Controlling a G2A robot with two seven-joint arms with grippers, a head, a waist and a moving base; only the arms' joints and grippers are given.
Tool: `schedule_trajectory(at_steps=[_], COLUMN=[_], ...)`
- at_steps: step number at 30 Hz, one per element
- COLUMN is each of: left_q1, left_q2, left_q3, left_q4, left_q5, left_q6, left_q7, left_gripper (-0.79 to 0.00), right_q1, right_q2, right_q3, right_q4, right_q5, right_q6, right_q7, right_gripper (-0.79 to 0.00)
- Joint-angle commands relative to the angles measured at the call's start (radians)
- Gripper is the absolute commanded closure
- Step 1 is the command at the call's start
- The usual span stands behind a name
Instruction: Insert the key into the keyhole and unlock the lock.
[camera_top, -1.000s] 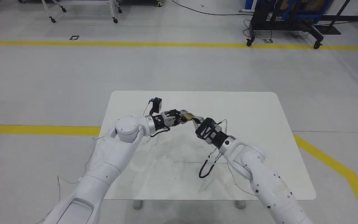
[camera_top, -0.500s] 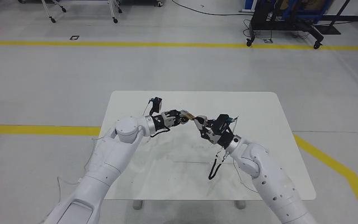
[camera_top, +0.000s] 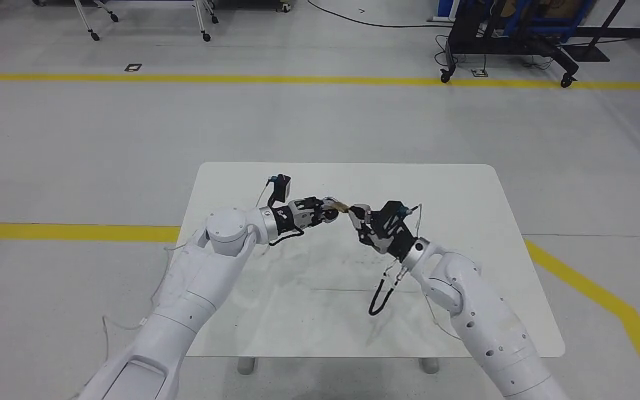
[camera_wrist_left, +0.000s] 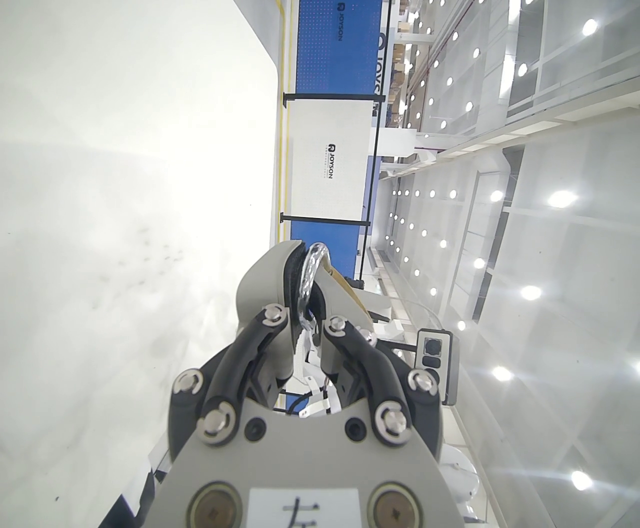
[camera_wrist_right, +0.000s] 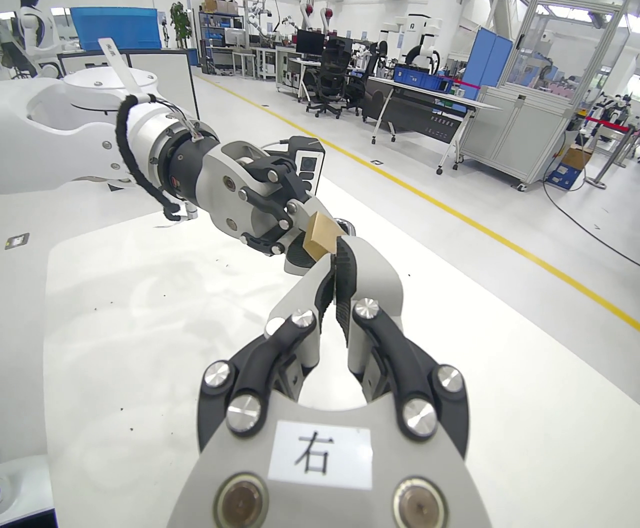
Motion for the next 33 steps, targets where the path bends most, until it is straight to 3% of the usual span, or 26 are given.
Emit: schedule_trajectory(at_steps=[1, 14, 16, 19, 23, 33], left_q1=[-0.001, -0.005, -0.006, -0.007, -0.008, -0.008], left_q2=[0.0, -0.003, -0.003, -0.004, -0.005, -0.006], left_q3=[0.0, 0.0, 0.0, 0.002, 0.005, 0.007], left_q4=[0.002, 0.01, 0.011, 0.013, 0.015, 0.015], left_q5=[-0.002, -0.007, -0.006, -0.004, 0.001, 0.011], left_q6=[0.002, 0.007, 0.009, 0.009, 0.008, 0.005], left_q7=[-0.001, -0.004, -0.003, -0.002, 0.0, 0.001], left_gripper=[0.0, 0.0, 0.0, 0.0, 0.0, 0.0], right_q1=[-0.002, -0.02, -0.023, -0.035, -0.048, -0.006], right_q2=[0.0, 0.008, 0.013, 0.024, 0.029, 0.023], right_q3=[0.0, 0.015, 0.02, 0.023, 0.021, -0.022], right_q4=[-0.009, -0.045, -0.06, -0.093, -0.131, -0.115], right_q5=[-0.01, -0.084, -0.15, -0.3, -0.388, -0.399], right_q6=[0.005, 0.012, -0.006, -0.012, 0.004, -0.009], right_q7=[0.004, 0.002, -0.026, -0.026, 0.016, 0.049], right_gripper=[-0.145, -0.182, -0.277, -0.332, -0.357, -0.351])
